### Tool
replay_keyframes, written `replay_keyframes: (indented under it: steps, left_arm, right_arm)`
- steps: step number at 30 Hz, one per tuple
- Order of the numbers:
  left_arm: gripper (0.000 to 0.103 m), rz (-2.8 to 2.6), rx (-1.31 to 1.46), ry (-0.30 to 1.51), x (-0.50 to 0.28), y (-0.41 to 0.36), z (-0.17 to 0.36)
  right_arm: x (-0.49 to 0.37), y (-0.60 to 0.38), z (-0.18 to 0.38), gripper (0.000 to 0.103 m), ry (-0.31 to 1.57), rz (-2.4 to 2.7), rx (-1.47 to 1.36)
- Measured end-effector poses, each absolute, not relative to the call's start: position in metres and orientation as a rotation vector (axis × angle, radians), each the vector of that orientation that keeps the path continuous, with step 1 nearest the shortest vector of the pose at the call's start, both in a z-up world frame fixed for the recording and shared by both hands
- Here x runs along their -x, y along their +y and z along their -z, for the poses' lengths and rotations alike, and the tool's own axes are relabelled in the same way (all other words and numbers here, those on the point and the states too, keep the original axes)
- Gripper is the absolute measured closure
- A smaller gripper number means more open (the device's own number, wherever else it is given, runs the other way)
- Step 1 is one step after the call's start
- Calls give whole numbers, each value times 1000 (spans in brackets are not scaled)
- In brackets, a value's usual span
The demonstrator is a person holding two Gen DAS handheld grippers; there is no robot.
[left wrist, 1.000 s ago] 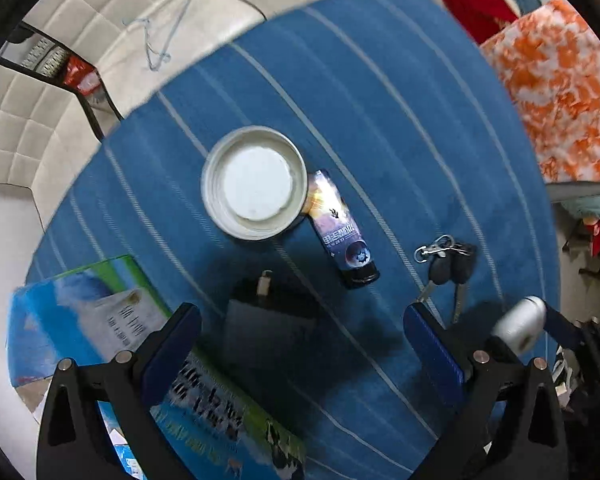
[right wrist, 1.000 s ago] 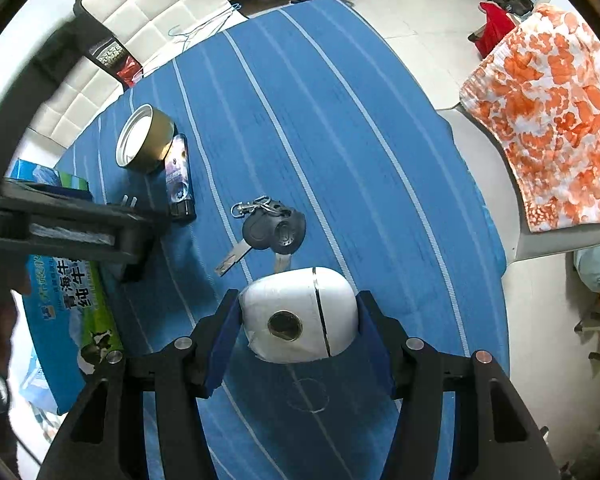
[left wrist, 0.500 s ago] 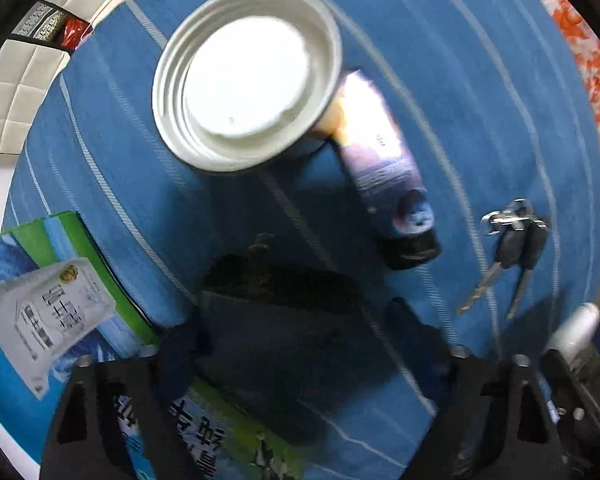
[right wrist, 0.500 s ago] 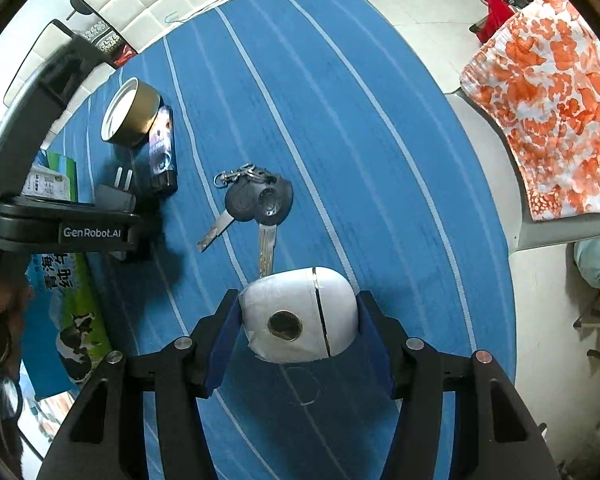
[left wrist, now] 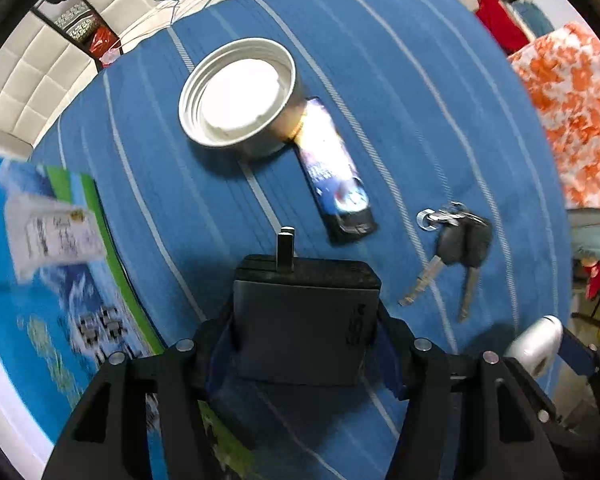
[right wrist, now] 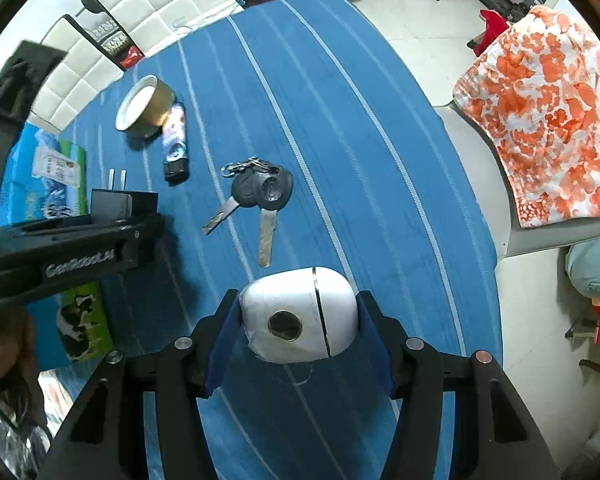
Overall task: Organize rigid objects
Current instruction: 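Carry the egg-shaped device with the right tool while the left carries the charger toward the blue box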
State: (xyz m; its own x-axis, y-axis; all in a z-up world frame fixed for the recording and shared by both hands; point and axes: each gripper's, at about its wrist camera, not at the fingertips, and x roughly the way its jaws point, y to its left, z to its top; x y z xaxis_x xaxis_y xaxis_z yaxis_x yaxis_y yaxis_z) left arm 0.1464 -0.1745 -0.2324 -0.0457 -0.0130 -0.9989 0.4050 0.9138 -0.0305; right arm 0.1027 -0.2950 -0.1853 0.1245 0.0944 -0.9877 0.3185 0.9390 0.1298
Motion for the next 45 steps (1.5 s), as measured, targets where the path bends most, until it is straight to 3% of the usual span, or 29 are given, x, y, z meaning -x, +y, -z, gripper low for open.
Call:
replay_keyframes:
  steps: [15,29,38,45]
  left_arm:
    - [46,326,-87,1266,-113,-65,87]
    - [46,151,-49,1108,-69,53,19]
    - [46,85,24,1114,-67,122,16]
    - [46,71,167,1303,-93,181,88]
  right_arm:
    - [-64,-195,69,43,1264,6,-269]
    - [-56,-68,12,43,1173,-160,-127]
    - [-78,-4,47,43,1219,-292,-174]
    - [-100,46,122,43,1309,-368,-184]
